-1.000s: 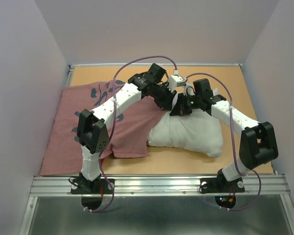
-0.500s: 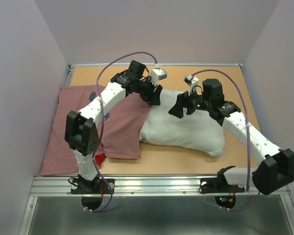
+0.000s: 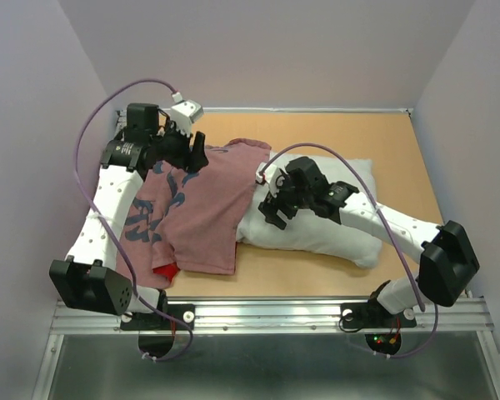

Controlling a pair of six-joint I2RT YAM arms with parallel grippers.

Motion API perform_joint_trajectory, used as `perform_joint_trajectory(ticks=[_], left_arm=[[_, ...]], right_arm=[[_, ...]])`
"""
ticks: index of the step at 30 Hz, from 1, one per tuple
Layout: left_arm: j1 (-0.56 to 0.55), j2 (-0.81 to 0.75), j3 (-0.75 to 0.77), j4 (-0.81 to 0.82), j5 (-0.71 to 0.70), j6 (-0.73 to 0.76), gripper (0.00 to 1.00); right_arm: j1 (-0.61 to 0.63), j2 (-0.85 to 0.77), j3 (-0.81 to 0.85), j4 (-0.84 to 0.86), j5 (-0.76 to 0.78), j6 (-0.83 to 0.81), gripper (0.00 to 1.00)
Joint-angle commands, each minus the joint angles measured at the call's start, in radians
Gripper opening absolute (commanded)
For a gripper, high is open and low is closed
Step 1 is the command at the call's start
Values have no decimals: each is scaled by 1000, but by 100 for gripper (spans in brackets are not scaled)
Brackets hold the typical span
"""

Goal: Put the pillow into the pillowcase

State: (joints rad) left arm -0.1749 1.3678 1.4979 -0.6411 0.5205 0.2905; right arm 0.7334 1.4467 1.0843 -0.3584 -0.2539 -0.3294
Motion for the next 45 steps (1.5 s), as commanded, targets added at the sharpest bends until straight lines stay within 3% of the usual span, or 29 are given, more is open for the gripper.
perform_joint_trajectory(ticks=[1,5,9,13,17,20,23,25,28,29,30,31,32,36,38,45], left_arm=[[-9,-77,-161,-161,50,173,75],[-8,-136,-240,-138,58,199,82],[-8,-171,-252,-141,90,275,83],[-9,-257,-287,-118,76,340,90],[-9,-274,-298,-91,53,334,94],[-9,-257,-278,-112,65,344,94],[-9,-265,-291,-158,27,384,94],[-11,-307,-350,-184,-28,487,93],[-11,-383,-450,-213,-109,656,87],[-11,-409,-493,-218,-125,698,84],[-11,-435,-514,-221,-122,734,83],[-11,-497,-534,-210,-114,780,83],[-11,-531,-568,-197,-99,783,83],[-11,-642,-608,-181,42,864,85],[-12,-668,-613,-215,110,973,86],[-32,-592,-548,-282,148,1089,87]], right_arm=[[11,47,31,16,21,-37,87],[46,72,0,45,2,-53,100],[61,47,31,33,-73,-40,100],[96,-43,71,-4,-44,-51,100],[217,-83,-38,2,132,-158,100],[310,-56,-159,125,299,-194,100],[351,46,-167,176,396,-194,100],[350,125,-153,212,444,-177,100],[339,156,-115,251,469,-129,72],[336,155,-83,249,450,-116,50],[330,150,-71,251,438,-103,37],[314,141,-57,249,427,-79,13],[307,132,-38,249,404,-68,3],[271,64,55,243,323,-28,0],[241,49,133,216,263,10,0],[77,81,336,177,136,137,0]])
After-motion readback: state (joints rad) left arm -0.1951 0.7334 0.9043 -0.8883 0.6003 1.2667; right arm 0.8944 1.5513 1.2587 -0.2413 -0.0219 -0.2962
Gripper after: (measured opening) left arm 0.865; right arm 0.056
